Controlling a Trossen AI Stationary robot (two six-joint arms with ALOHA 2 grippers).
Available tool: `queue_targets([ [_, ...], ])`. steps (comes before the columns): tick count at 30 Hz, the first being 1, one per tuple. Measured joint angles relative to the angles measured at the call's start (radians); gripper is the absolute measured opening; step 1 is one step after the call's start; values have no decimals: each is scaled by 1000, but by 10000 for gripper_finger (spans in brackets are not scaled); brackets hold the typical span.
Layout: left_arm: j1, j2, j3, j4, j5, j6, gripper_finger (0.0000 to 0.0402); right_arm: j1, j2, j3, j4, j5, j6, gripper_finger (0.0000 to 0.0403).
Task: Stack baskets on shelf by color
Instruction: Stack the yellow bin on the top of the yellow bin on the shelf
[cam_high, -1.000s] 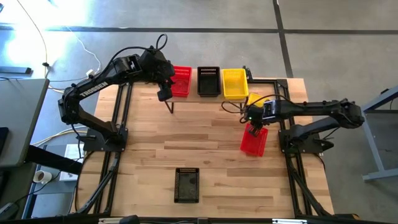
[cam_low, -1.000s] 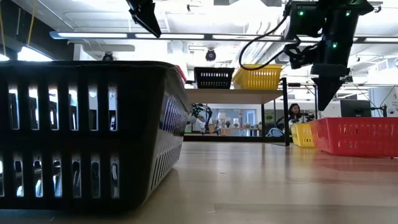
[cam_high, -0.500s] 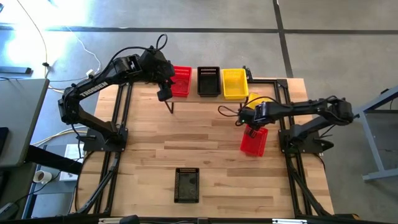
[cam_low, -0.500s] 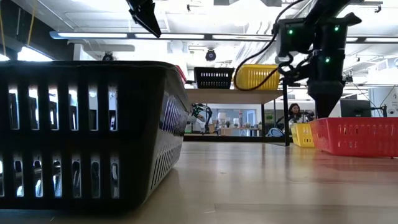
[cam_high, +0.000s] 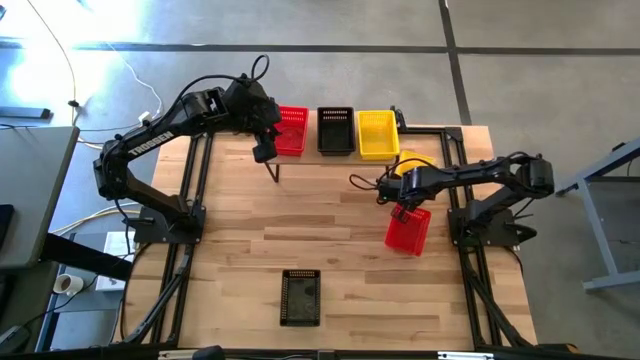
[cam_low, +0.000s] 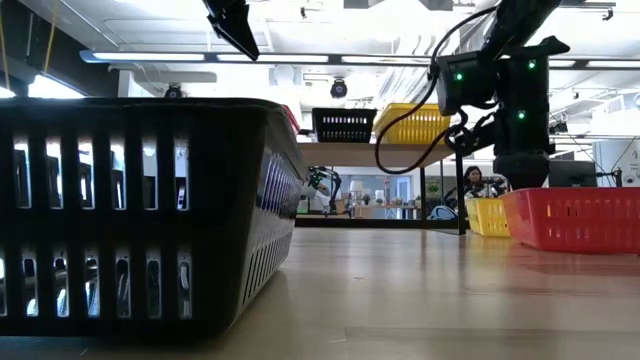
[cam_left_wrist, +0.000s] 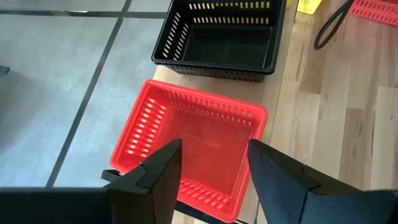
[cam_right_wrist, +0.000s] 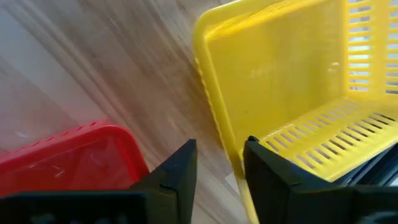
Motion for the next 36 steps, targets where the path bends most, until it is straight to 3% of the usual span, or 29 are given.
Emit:
queue_targets([
  [8, 0, 0, 0, 0, 0, -1, 172, 0, -2, 0, -10, 3, 1, 7],
  [19, 0, 0, 0, 0, 0, -3, 172, 59, -130, 41, -131, -12, 211, 2],
  [26, 0, 0, 0, 0, 0, -10, 172, 69, -247, 123, -276, 42, 418, 1],
  [32, 0, 0, 0, 0, 0, -10, 172, 69, -310, 243, -361, 92, 427, 1],
  [36, 0, 0, 0, 0, 0, -10, 172, 65, -324, 348, -432, 188, 401, 0],
])
